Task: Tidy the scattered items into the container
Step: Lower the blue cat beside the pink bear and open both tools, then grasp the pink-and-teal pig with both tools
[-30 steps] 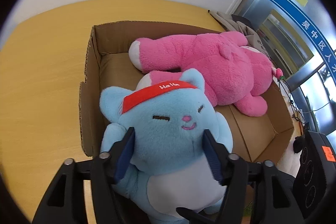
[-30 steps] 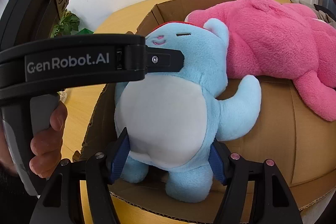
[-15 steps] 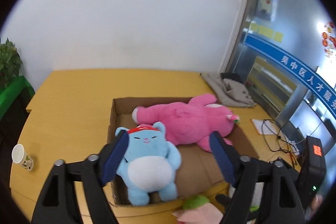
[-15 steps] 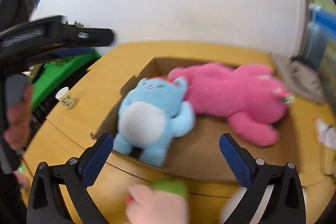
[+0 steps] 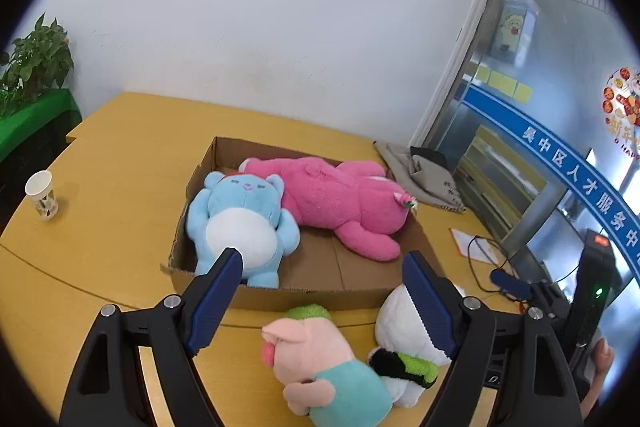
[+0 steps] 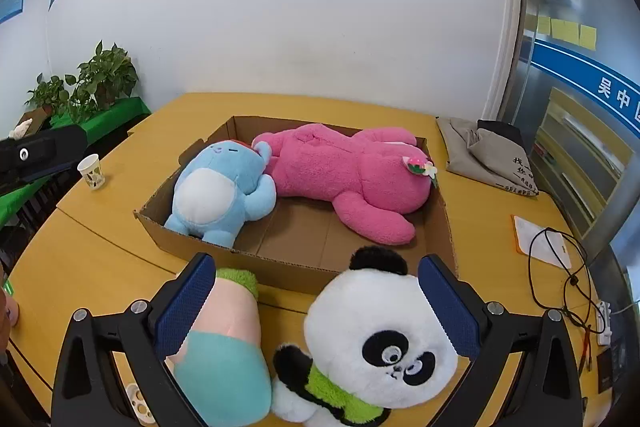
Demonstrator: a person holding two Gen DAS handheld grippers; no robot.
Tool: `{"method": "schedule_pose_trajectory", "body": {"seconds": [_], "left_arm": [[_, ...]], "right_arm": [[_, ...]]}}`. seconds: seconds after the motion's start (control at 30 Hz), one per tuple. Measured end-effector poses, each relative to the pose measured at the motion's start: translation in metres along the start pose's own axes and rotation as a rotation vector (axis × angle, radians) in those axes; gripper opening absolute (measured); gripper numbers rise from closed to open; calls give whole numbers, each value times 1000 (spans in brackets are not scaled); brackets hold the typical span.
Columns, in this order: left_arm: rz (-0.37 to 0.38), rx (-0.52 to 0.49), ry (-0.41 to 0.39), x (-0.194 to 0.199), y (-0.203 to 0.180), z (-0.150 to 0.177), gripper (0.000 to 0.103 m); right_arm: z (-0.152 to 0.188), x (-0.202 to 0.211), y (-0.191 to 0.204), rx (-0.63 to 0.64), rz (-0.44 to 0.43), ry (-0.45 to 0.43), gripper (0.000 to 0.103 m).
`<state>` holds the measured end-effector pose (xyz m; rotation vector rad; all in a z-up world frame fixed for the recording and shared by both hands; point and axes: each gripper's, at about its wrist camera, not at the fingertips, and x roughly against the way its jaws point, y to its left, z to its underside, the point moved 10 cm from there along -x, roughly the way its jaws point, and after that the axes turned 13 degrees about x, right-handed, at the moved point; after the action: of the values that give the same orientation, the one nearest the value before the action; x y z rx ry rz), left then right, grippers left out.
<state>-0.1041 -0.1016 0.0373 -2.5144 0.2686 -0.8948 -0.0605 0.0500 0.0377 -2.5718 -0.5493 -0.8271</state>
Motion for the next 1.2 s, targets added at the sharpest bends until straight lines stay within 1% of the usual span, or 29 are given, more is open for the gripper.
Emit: {"method": "schedule_pose_trajectory", "body": {"seconds": [0.23,0.43,0.53,0.6,0.73,0.83,0.93,1.0,1.1,1.2], "left_arm": [[-10,-11,49,-7,1,22,82],[18,-14,86,-13,-3,35,82],[41,-4,130,-20,-4,44,82],[57,4,155,-24,-3,49,82],[51,10,203,-34,3,61,82],[55,37,237,-44,10,69,82],[56,67,278,-59,19,77,82],[55,90,325,-73,26,85,82],[46,102,375,-91,34,97,82],[26,112,419,-113,44,110,82]], "right_arm": [[9,2,-5,-4,-3,0,103],[15,-1,-12,-11,2,8,103],[18,-2,-16,-11,9,10,103],[21,-2,-17,-20,-5,13,103],[25,4,-7,-23,-121,-21,103],[35,4,11,17,-212,-25,103],[50,-1,42,41,-340,2,103],[59,-7,66,57,-405,23,103],[76,-24,97,68,-459,76,103],[91,-45,116,69,-478,138,103]]}}
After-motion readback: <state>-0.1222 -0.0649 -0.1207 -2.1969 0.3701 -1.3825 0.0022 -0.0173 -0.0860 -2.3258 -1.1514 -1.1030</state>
